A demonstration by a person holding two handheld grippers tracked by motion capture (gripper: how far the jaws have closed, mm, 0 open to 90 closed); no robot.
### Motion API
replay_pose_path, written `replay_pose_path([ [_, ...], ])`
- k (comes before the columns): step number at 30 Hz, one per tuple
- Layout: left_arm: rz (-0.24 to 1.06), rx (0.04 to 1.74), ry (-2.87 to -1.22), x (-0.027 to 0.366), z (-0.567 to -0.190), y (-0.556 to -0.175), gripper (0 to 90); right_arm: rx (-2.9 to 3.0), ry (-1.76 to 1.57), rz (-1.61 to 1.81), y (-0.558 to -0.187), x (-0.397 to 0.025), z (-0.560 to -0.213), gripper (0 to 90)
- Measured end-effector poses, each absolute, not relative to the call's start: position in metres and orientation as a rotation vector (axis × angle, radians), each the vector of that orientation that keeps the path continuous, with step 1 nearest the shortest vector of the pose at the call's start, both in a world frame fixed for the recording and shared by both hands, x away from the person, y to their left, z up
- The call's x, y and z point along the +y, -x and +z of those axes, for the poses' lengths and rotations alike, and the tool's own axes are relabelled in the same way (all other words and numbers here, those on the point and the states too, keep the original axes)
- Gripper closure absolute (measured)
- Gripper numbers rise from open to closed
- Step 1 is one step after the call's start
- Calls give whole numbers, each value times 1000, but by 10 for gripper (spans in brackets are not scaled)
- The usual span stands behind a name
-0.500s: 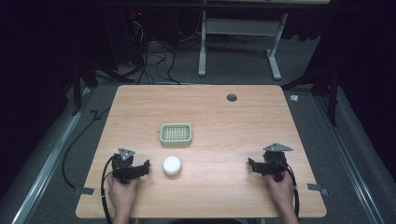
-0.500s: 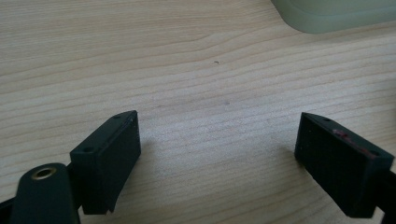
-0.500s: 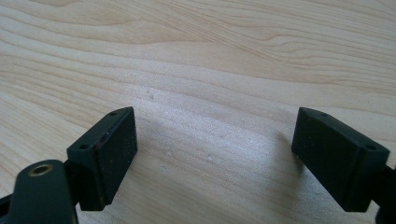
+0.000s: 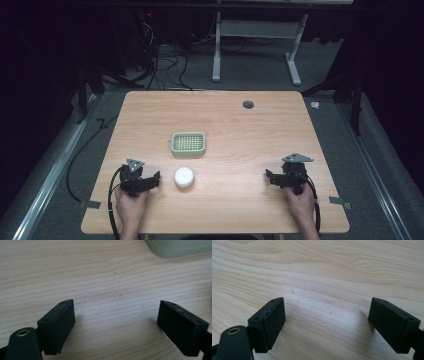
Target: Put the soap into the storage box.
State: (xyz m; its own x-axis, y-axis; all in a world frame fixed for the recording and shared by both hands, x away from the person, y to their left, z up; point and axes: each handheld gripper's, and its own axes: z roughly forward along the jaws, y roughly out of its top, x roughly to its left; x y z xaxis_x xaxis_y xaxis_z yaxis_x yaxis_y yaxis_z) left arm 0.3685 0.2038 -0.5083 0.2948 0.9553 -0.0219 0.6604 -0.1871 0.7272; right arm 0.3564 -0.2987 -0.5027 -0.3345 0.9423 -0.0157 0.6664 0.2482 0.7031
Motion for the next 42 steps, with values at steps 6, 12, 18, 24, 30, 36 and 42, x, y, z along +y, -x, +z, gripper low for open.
replay_pose_path([
  [6, 597, 1439, -1932, 204, -508, -368, 167, 2086, -1469, 845, -356, -299, -503, 151],
  [12, 595, 1437, -1926, 205, -508, -367, 171, 2088, -1467, 846, -356, -299, -503, 151],
  [18, 588, 1446, -1926, 206, -507, -365, 160, 2090, -1465, 846, -356, -299, -503, 151],
  [24, 550, 1424, -1914, 206, -501, -362, 157, 2091, -1464, 845, -356, -299, -503, 151],
  [30, 517, 1387, -1912, 203, -495, -357, 157, 2091, -1463, 845, -356, -299, -503, 151],
  [36, 492, 1360, -1911, 198, -489, -354, 157, 2091, -1461, 845, -356, -299, -503, 151],
  [42, 444, 1345, -1901, 190, -484, -353, 158, 2092, -1462, 845, -356, -299, -503, 151],
])
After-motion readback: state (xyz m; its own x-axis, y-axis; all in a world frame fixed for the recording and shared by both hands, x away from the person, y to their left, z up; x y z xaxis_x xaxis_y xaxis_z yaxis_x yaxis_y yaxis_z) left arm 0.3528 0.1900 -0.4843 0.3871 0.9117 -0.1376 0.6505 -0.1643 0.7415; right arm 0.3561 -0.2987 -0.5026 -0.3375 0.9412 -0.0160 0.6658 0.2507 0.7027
